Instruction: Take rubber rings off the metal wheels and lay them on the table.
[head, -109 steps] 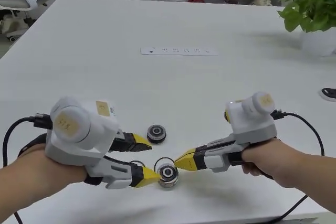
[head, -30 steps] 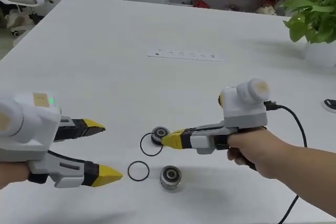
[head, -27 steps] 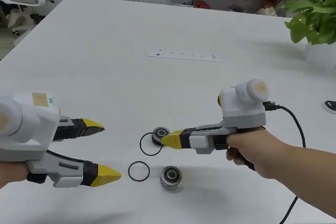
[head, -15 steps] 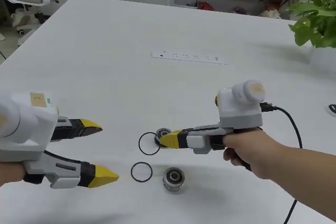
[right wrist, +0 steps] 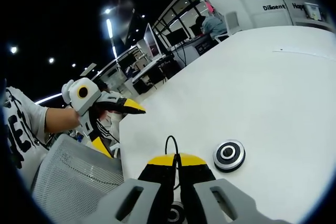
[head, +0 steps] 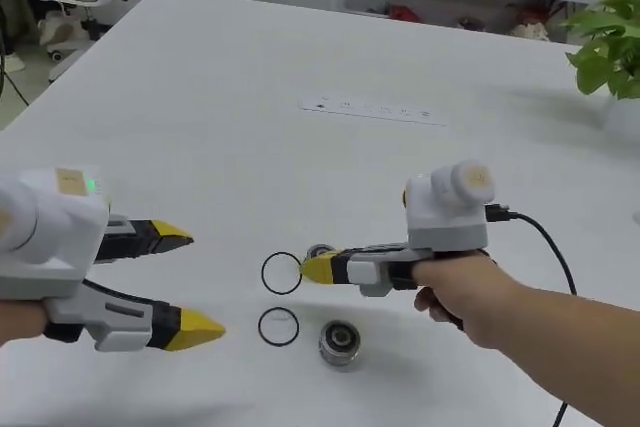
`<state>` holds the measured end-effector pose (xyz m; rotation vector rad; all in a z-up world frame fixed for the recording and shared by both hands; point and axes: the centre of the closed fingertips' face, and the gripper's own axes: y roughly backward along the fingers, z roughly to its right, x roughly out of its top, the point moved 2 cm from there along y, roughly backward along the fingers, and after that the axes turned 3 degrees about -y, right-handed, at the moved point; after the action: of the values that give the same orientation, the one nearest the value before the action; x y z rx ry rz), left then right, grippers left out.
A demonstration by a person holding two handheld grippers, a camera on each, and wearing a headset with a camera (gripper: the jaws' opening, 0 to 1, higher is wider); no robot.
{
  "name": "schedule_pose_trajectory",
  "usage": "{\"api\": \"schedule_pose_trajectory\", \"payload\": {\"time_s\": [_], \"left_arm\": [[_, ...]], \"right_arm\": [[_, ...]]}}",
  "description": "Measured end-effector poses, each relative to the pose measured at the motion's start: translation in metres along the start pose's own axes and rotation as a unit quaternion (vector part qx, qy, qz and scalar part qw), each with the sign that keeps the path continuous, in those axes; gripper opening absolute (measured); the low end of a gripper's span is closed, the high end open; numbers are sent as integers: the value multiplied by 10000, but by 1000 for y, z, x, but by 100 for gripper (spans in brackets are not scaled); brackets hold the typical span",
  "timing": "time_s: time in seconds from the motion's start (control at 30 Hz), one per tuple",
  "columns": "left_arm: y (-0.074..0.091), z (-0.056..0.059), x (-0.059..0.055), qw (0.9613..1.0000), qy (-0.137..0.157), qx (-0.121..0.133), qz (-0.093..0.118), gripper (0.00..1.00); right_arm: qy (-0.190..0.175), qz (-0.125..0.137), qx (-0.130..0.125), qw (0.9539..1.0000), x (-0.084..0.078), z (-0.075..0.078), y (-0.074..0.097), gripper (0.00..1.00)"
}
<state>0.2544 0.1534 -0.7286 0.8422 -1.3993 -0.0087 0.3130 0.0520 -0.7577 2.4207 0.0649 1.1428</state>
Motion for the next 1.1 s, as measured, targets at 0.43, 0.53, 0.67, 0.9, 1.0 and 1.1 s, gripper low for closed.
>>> {"api": "schedule_pose_trajectory", "payload": {"time_s": [0.43, 0.53, 0.67, 0.9, 1.0, 1.1], "left_arm": [[5, -4, -5, 9999, 94, 67, 14, 67], [6, -5, -7, 9999, 111, 79, 13, 67], [6, -6, -9, 9999, 137, 84, 0, 67], [6, -7, -12, 9998, 168, 86, -15, 67], [6, -8, -12, 9998, 183, 87, -18, 67], [5, -8, -14, 9998, 199, 75, -27, 67]], "right_arm": [[-217, -74, -181, 9996, -6, 10, -7, 0], [-265, -107, -222, 9993, -8, 11, -8, 0], [-321, -151, -253, 9991, -12, 13, -10, 0], [-385, -190, -309, 9986, -14, 18, -12, 0], [-425, -207, -350, 9983, -15, 20, -13, 0], [-485, -207, -357, 9980, -16, 21, -13, 0]]}}
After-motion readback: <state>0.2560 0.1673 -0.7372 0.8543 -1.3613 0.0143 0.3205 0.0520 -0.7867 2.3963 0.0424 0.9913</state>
